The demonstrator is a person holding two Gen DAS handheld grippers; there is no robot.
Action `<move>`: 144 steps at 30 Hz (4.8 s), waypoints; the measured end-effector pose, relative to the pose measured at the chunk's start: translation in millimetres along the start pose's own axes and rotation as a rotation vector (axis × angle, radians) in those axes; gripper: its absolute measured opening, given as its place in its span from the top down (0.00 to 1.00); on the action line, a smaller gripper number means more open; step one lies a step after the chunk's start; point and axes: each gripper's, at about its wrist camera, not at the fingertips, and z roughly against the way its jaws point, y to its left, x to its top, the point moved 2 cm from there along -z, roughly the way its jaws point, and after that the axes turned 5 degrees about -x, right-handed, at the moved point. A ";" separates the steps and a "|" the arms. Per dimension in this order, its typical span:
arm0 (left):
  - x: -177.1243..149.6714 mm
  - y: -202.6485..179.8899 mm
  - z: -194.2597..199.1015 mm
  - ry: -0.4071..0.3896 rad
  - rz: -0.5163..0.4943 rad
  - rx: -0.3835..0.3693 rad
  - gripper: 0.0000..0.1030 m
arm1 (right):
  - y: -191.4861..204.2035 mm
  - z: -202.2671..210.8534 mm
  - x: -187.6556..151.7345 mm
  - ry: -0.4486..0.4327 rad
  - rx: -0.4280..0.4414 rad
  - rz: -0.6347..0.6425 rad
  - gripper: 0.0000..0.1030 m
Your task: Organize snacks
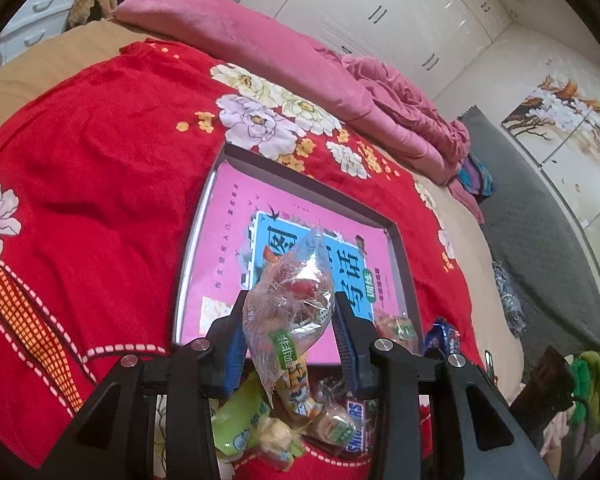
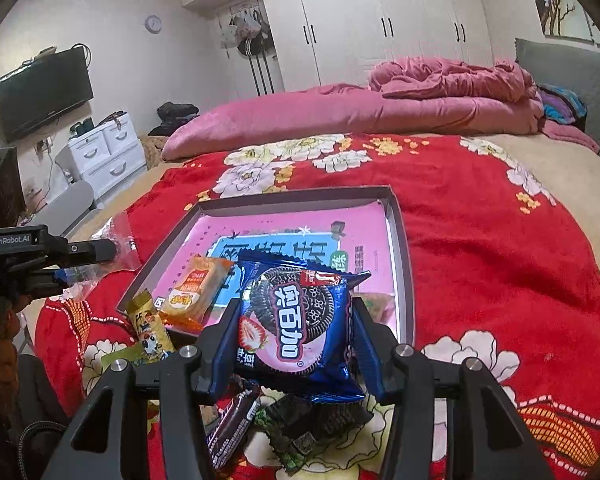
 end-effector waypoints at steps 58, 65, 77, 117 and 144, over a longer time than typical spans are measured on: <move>1.3 25.5 -63.2 0.052 -0.015 0.139 0.60 | 6.1 -45.0 21.1 0.014 0.017 0.024 0.49; 0.7 24.0 -65.7 0.059 -0.011 0.122 0.61 | 9.1 -48.7 20.2 0.020 0.022 0.034 0.49; -2.5 20.6 -74.1 0.080 0.020 0.053 0.61 | 15.5 -60.7 21.3 0.039 0.036 0.056 0.49; -2.1 33.4 -73.4 0.067 0.035 0.105 0.60 | 26.8 -89.8 -2.8 0.184 0.033 0.102 0.49; -5.7 26.9 -78.2 0.106 -0.006 0.162 0.60 | 20.8 -79.7 -8.9 0.195 0.022 0.081 0.48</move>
